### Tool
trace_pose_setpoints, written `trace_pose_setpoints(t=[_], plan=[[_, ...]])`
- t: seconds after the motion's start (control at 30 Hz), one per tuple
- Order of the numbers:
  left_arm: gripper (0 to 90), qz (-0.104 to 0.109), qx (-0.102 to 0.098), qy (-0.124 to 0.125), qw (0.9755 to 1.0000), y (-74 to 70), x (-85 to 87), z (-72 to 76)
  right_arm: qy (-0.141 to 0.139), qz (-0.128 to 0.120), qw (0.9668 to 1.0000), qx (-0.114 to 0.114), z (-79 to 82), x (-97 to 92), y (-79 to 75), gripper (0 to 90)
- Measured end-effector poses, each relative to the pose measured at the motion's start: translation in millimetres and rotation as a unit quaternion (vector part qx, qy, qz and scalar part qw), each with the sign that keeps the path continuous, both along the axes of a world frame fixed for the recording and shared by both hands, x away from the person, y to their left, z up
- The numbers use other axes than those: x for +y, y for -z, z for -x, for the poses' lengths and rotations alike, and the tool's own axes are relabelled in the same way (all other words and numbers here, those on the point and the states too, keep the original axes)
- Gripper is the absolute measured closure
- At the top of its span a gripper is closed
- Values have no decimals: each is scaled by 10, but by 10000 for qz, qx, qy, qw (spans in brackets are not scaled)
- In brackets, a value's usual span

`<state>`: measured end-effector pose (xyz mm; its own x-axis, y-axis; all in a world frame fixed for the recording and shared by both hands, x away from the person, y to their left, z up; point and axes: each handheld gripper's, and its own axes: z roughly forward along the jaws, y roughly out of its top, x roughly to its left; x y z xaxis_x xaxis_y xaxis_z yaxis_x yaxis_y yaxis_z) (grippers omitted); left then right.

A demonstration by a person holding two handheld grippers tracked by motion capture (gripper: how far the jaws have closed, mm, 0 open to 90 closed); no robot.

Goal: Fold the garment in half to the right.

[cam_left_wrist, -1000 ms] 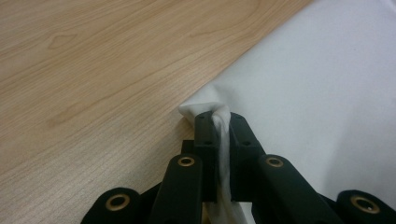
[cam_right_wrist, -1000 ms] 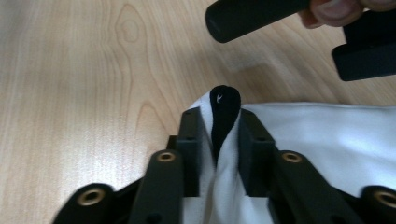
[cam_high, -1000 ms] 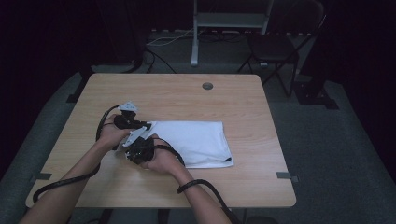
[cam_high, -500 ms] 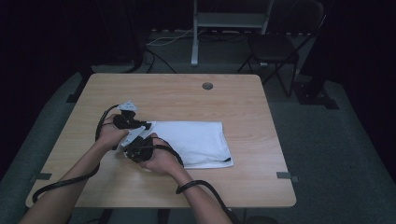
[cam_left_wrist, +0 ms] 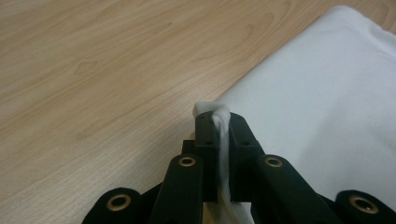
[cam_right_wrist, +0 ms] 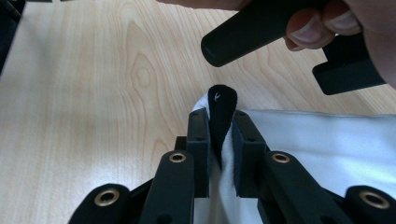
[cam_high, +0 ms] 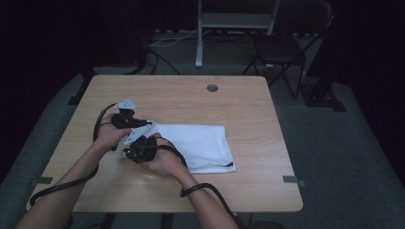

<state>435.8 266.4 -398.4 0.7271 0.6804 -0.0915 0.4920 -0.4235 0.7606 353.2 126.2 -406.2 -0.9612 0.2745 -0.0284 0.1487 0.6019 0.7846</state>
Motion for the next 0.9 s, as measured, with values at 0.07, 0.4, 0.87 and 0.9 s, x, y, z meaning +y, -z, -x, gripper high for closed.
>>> trace_pose_setpoints(t=[0.07, 0.4, 0.87, 0.9], plan=[[851, 8, -15, -10, 10000, -35, 11, 3, -11, -57, 10000, -11, 1, 4, -38, 800], [851, 24, -152, -2, 9999, -212, 32, 25, -29, -214, 9998, -36, -8, 18, -172, 799], [851, 4, -245, -55, 9997, -350, 57, 36, -35, -376, 9993, -44, -14, 21, -278, 799], [851, 24, -255, -61, 9997, -359, 55, 39, -41, -372, 9993, -57, -14, 19, -286, 799]])
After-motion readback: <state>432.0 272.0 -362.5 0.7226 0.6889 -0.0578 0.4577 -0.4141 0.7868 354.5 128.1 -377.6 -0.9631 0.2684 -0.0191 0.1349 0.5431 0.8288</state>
